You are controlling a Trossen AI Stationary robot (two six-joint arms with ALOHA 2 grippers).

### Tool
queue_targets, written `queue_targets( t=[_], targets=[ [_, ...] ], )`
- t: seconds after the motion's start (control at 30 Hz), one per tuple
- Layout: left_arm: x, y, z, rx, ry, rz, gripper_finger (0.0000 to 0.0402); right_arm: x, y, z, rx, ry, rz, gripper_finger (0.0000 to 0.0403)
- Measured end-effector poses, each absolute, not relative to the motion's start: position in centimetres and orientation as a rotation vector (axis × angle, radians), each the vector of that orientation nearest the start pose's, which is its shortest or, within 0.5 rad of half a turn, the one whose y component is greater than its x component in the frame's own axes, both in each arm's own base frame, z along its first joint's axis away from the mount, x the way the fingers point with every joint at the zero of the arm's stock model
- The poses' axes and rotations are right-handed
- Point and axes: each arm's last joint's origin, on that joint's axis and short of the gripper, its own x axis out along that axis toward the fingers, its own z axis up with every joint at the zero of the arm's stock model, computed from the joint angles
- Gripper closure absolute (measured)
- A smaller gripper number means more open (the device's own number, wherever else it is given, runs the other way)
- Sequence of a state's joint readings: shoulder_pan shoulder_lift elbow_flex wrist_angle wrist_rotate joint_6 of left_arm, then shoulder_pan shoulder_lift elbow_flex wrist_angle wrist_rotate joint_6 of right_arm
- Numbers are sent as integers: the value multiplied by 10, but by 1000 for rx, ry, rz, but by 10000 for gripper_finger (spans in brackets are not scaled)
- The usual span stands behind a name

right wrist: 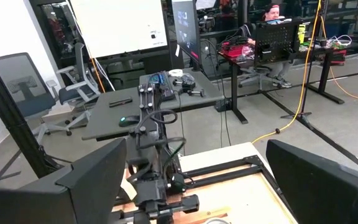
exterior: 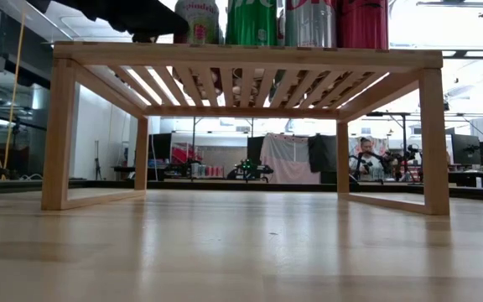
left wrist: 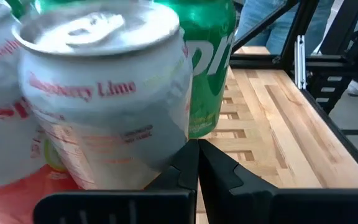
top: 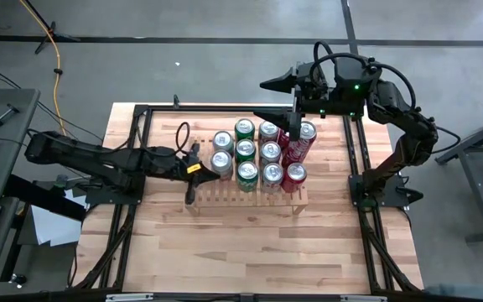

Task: Place canned beverage on shelf
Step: Put the white pink soda can on the shelf, then return to Home Position

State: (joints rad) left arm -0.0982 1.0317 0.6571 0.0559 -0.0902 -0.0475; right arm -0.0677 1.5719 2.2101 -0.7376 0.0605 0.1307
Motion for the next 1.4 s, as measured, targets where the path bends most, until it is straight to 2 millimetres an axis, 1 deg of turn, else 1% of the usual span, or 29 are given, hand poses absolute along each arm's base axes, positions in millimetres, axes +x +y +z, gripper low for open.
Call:
queue_targets(
  t=[0.17,0.27,0.47,0.57,0.63,0.73,0.83,0.97,1.0,1.03,1.17,1.23,1.3,1.4],
  targets=[
    [215,-19,277,-22,269,-1,401,277,-20,552,131,91,-134,32],
    [202,-17,289,-28,212,-2,401,277,-21,552,131,91,-134,32],
    [170,-13,322,-49,-7,39,401,274,-20,553,124,93,-134,32],
    [156,-10,336,-47,-120,75,401,263,-20,556,97,106,-134,43],
    [149,-9,343,-35,-188,96,401,251,-19,559,89,113,-133,65],
    [143,-8,351,-19,-254,124,401,230,-18,560,77,157,-149,123],
    [139,-7,354,-21,-289,151,401,205,-17,558,72,223,-187,208],
    [138,-6,356,-26,-312,156,401,166,-15,558,69,289,-203,347],
    [137,-6,357,-29,-322,155,401,156,-14,558,69,298,-203,374],
    [136,-6,359,-31,-334,155,401,146,-13,559,70,302,-203,388],
    [137,-6,358,-32,-332,158,401,110,-11,558,105,314,-211,375],
    [137,-6,358,-35,-331,174,401,96,-10,557,122,321,-220,384],
    [136,-5,360,-40,-345,195,401,88,-10,553,129,326,-222,398],
    [136,-4,360,-47,-352,225,401,83,-9,536,147,341,-225,395]
  ],
)
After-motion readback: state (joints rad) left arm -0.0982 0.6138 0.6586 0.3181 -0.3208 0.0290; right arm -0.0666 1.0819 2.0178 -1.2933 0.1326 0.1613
